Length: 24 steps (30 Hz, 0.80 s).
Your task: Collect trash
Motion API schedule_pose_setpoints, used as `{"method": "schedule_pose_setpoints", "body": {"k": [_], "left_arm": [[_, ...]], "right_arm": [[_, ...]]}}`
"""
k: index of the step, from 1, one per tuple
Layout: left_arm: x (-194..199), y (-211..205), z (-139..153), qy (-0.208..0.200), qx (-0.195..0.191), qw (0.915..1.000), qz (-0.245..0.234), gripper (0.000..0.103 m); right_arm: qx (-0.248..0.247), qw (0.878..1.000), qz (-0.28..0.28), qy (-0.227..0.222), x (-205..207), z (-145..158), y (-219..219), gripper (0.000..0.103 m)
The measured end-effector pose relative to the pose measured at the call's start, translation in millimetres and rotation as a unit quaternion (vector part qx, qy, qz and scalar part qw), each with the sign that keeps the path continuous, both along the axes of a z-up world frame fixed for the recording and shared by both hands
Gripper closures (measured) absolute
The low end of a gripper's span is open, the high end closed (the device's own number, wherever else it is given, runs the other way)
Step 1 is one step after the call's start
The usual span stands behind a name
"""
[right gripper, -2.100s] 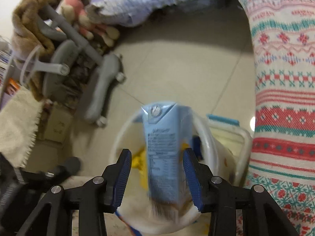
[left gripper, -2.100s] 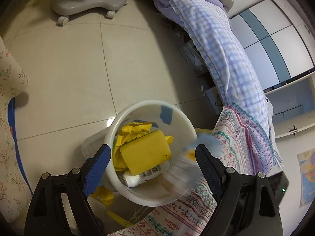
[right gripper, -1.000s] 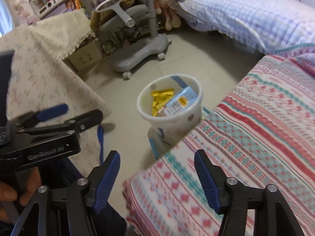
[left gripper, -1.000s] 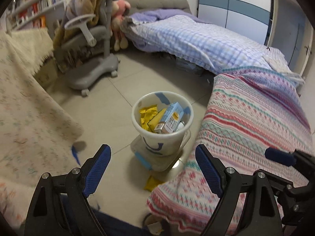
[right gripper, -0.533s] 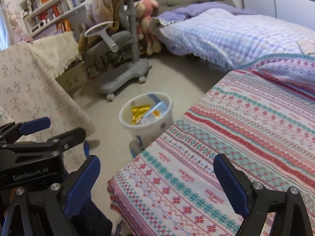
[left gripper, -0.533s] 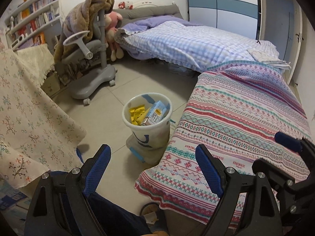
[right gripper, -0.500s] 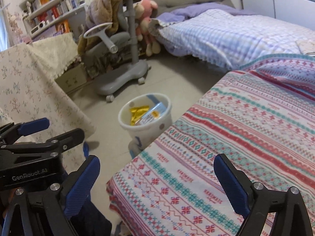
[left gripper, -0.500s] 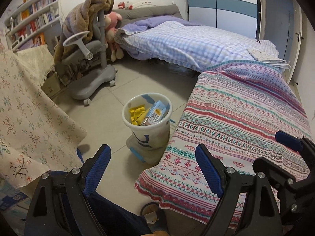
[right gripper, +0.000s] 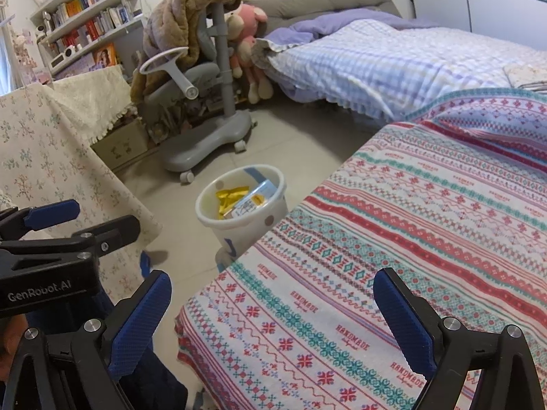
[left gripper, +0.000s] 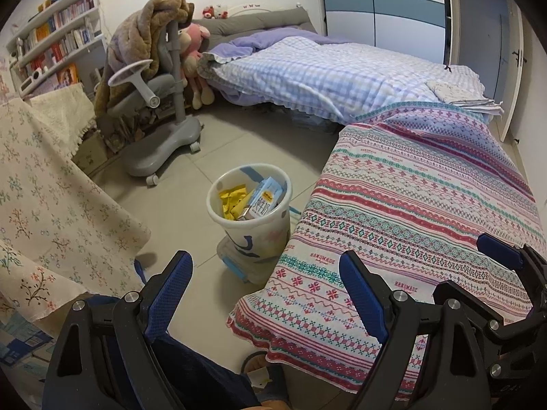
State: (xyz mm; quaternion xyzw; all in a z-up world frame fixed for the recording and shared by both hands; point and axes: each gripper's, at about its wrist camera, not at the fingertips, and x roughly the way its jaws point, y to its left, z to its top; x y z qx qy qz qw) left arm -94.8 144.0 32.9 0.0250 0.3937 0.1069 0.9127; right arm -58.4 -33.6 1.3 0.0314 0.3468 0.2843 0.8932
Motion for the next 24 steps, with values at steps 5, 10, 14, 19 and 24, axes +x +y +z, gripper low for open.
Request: {"method": "schedule_pose_setpoints", "body": {"k": [5,10,14,19,24], "left_arm": [[0.7,-2.5,-1.1,0.003,0.002,1.0,-0.001,0.013],[1.1,-2.0,-0.5,0.002,0.001,1.0,0.001,0.013],[1.3,-1.7,-0.2,0.002,0.0,1.0,0.0,0.013],[1.5,-1.7,0.9,0.001,-0.002,1.0,-0.001,0.013],[2.2,-1.7,1.4,0.001,-0.003,1.0,-0.001,0.013]], "right_arm": [[0.001,1.0,0.003,-0.007,-0.8,1.8,0.0,0.004],[0.003,1.0,0.005,-0.005,-0.4,1.5,1.1,0.004],[0.005,1.0,0.004,-0.007,-0.7,1.8,1.7,0.004],[0.005,1.0,0.004,-0.007,-1.1,1.4,2.1,0.004],[0.006,1.0,0.003,-0.006,-0.9,1.4,1.6,0.004]]}}
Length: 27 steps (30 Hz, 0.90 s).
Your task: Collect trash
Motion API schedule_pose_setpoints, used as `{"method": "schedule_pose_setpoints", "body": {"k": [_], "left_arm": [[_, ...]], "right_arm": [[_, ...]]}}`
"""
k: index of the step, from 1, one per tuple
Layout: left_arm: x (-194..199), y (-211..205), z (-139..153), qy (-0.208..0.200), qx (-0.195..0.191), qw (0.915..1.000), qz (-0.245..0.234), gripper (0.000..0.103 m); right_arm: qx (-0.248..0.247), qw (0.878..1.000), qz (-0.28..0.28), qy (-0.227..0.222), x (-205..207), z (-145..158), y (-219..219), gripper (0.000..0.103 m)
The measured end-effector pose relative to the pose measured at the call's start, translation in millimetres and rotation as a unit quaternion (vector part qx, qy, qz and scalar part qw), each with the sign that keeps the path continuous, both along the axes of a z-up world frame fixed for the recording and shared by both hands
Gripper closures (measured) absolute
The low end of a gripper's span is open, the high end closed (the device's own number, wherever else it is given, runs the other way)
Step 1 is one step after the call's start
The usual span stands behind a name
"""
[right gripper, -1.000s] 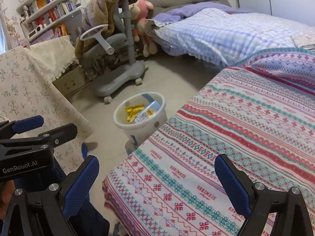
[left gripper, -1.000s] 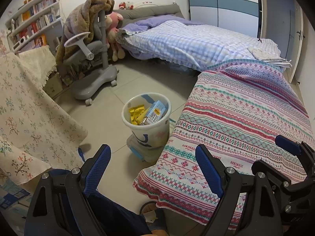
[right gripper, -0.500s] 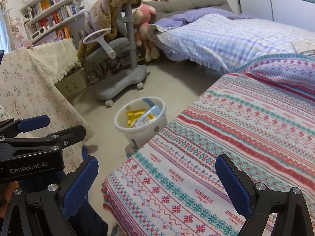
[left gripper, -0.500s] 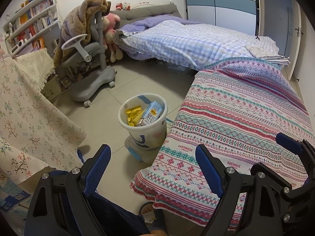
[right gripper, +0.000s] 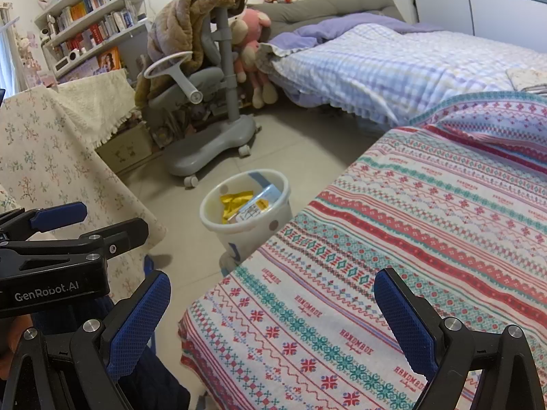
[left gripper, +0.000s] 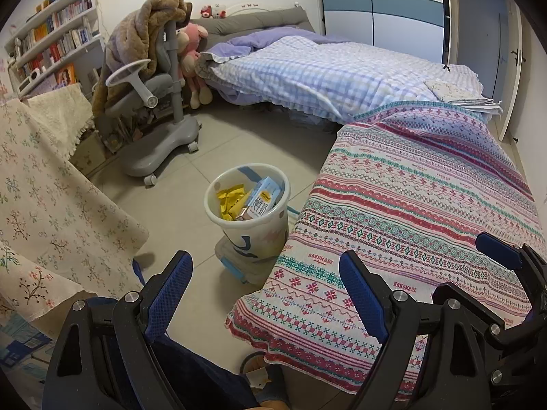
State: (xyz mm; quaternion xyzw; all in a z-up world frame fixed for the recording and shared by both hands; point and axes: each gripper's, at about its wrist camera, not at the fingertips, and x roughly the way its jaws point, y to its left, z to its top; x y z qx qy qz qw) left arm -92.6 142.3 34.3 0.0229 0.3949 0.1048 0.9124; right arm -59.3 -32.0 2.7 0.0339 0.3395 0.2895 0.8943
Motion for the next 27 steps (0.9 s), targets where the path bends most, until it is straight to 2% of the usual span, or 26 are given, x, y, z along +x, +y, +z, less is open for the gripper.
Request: {"method": "schedule_pose_setpoints", "body": {"k": [27], "left_arm": [[-2.6,-3.0,-0.3,-0.002,0.003,1.0,-0.003,0.013]], "right_arm": [[0.004,1.0,-0.003,0.004,-0.7,-0.6,-1.5,0.004]]}}
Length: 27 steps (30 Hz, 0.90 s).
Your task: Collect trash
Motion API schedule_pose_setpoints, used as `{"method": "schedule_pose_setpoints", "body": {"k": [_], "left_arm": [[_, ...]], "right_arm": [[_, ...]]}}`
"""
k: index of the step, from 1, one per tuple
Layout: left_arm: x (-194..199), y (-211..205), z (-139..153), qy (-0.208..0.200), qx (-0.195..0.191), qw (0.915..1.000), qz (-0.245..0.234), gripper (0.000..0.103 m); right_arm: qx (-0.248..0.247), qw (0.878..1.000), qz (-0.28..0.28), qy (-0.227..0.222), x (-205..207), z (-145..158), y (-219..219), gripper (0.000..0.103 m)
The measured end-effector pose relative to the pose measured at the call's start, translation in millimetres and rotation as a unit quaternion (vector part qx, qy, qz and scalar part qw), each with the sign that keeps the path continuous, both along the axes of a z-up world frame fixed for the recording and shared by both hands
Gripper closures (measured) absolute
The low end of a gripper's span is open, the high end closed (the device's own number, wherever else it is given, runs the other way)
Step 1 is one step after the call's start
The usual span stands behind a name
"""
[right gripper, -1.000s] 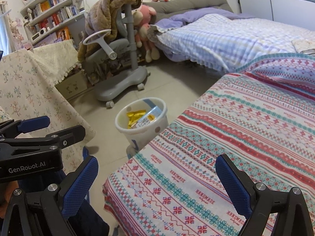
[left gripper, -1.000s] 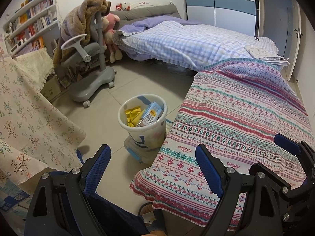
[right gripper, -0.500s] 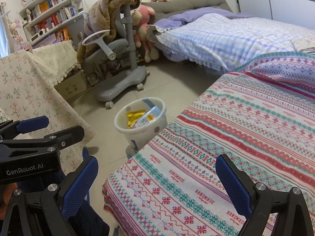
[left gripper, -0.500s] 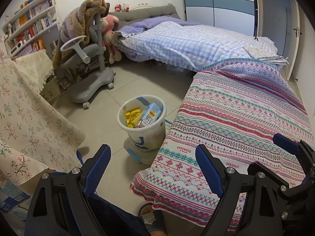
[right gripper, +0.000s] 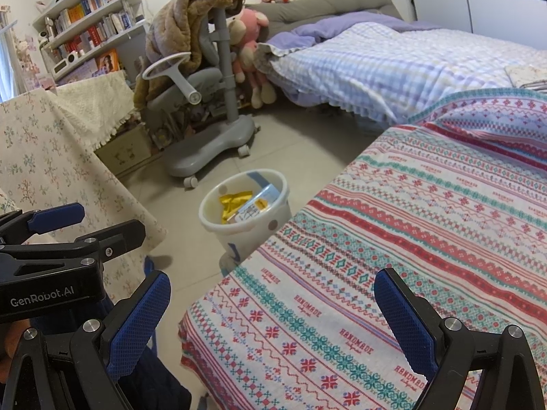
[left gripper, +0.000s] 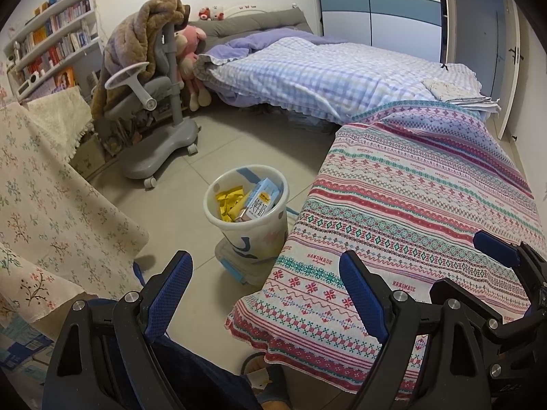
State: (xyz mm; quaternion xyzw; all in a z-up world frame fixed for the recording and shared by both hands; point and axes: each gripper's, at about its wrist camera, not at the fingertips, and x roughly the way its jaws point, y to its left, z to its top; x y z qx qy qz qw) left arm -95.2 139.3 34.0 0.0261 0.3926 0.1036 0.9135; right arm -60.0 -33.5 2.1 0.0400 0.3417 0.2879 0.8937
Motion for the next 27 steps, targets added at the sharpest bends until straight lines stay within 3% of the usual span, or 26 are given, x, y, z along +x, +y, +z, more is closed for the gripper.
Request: {"method": "schedule_pose_setpoints", "body": {"k": [27], "left_arm": [[-0.5,1.1,-2.0,0.002,0.001,1.0,0.003,0.013]], "right_arm": [[-0.001,1.0,0.001,0.002,-1.1,-0.8,2.5,0.004]]}}
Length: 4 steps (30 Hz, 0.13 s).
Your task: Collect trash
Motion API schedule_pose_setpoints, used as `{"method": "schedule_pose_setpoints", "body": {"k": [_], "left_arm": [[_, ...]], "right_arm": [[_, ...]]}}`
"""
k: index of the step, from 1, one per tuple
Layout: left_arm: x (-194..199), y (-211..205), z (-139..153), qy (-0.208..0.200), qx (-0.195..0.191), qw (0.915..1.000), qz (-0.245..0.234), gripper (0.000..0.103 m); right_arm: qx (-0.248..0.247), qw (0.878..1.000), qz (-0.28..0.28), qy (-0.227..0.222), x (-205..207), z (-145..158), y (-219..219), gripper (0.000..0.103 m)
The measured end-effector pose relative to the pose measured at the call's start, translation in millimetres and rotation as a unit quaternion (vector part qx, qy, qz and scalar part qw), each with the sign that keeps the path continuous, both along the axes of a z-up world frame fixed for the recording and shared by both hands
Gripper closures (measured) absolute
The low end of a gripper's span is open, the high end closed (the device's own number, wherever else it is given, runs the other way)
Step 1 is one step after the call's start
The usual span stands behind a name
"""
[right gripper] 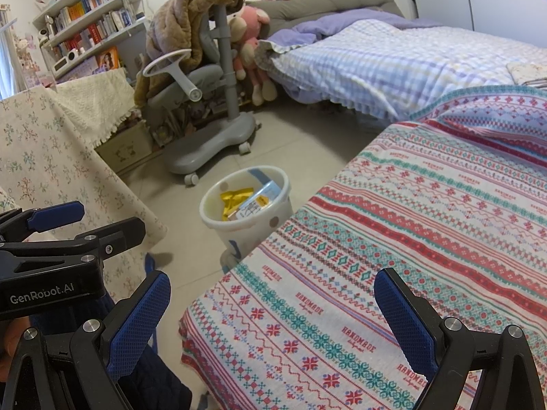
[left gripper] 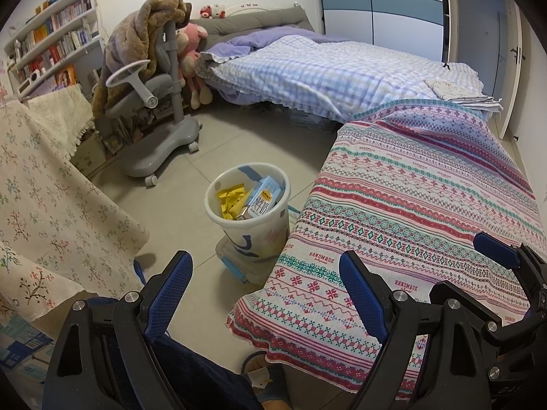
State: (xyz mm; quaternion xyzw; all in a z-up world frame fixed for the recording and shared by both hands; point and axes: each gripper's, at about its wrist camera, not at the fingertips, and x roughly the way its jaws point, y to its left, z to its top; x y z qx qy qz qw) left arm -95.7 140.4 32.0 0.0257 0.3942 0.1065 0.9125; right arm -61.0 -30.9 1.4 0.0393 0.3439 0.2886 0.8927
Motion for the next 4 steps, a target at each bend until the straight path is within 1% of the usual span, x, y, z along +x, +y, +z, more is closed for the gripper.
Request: {"method": "schedule_pose_setpoints", "body": {"k": [4], "left_arm": [[-0.6,-0.4,-0.6,0.0,0.0,1.0,0.001,0.013]], "right_arm": [[0.0,1.0,0.0,0.0,0.5,0.0,-0.5,0.004]]}}
